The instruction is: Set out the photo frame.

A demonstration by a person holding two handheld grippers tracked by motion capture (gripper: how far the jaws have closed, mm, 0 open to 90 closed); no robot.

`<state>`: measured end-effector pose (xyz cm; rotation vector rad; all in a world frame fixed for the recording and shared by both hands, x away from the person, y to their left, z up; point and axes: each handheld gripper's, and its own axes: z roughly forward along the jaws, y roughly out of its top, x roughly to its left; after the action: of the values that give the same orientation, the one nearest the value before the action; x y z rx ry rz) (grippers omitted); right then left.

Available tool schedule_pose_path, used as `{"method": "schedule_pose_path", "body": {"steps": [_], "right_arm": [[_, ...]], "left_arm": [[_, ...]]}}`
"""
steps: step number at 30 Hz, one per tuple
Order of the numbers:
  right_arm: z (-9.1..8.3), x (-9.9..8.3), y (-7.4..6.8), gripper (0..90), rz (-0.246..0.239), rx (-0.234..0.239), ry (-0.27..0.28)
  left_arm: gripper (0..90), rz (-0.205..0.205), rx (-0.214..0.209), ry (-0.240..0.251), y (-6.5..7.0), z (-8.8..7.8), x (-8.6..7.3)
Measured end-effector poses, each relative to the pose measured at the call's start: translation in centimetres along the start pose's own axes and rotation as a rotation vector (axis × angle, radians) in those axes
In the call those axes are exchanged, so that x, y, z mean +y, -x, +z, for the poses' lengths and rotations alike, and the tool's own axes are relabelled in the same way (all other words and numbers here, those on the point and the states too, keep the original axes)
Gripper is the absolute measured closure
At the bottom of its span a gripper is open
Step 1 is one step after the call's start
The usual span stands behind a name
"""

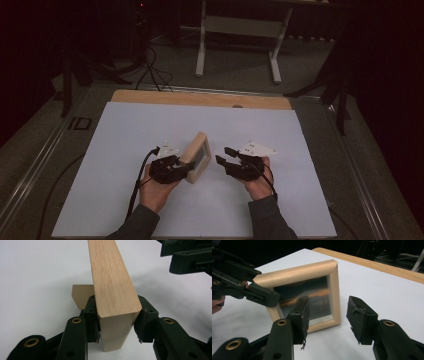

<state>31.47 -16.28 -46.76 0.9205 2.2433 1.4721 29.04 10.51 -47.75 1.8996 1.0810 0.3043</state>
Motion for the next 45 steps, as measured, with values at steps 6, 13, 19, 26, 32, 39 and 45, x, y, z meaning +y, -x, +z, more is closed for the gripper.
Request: {"method": "schedule_pose_path", "body": {"steps": [6,13,19,26,32,39,45], "right_arm": [[-0.2,0.1,0.1,52.0,0.002,-0.004,0.004],[-0.4,0.2,0.1,52.0,0.003,-0.011,0.017],[-0.6,0.4,0.2,52.6,0.007,-0.019,0.03],[-0.9,0.6,0.1,60.9,0.0,-0.006,0.043],[-1.2,0.8,-0.1,69.1,-0.008,-0.019,0.062],[-1.5,1.0,-0.4,81.0,-0.03,-0.024,0.072],[-1.6,1.1,-0.5,84.6,-0.034,-0.03,0.084]], "left_arm": [[60.6,0.021,0.001,0.005,0.3,-0.1,-0.2],[60.7,0.064,0.004,0.018,0.8,-0.2,-0.5],[60.8,0.101,0.01,0.029,1.2,-0.2,-0.8],[60.8,0.133,0.021,0.044,1.7,-0.2,-1.1],[60.9,0.173,0.023,0.047,2.1,-0.2,-1.2],[60.9,0.218,0.02,0.049,2.5,-0.1,-1.4],[60.9,0.241,0.024,0.048,2.8,-0.1,-1.4]]}}
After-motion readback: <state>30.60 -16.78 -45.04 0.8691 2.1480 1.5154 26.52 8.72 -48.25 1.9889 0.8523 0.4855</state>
